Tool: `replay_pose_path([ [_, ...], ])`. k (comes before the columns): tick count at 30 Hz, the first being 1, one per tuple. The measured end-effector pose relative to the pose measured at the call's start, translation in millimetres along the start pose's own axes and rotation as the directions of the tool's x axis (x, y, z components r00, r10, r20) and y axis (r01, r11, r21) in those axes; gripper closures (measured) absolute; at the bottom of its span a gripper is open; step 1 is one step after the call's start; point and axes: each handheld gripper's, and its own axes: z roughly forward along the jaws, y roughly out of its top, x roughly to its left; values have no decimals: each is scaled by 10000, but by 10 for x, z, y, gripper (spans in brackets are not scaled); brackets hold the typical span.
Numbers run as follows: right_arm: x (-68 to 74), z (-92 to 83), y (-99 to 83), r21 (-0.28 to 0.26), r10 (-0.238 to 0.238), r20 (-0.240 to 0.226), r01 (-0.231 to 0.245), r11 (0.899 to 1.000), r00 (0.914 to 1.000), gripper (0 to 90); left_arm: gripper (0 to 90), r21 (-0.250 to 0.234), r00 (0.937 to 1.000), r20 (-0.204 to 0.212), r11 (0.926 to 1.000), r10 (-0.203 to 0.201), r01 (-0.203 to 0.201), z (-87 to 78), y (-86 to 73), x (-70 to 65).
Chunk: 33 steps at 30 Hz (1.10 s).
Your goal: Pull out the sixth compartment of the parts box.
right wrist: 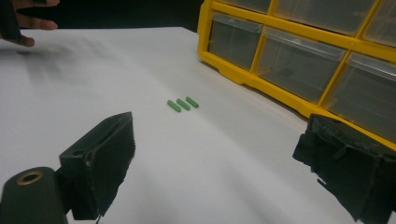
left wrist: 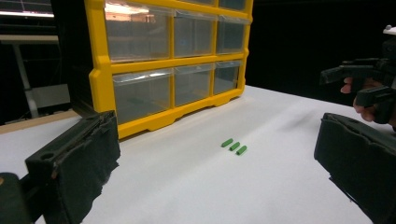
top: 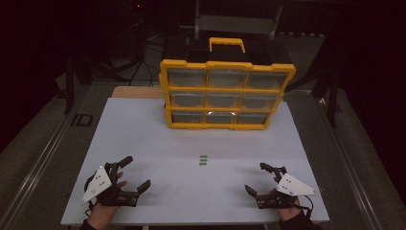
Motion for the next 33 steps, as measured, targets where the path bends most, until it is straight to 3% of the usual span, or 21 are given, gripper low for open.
replay_pose_path([
  [10,115,-25,184,374,-524,-88,527,9979,9986,93,0,-274,9998,153,9995,-134,138,-12,1,-4],
  [18,97,-30,267,288,-321,-359,331,9990,9988,93,0,-184,9997,249,9998,-71,75,0,7,-23],
  [29,-27,-113,619,-67,-1043,122,1044,9945,9945,93,0,-265,9997,206,9996,-116,121,-12,11,-16],
  [33,-114,-122,767,-214,-1402,410,1411,9898,9893,93,0,-263,9998,177,9996,-127,132,-17,11,-15],
])
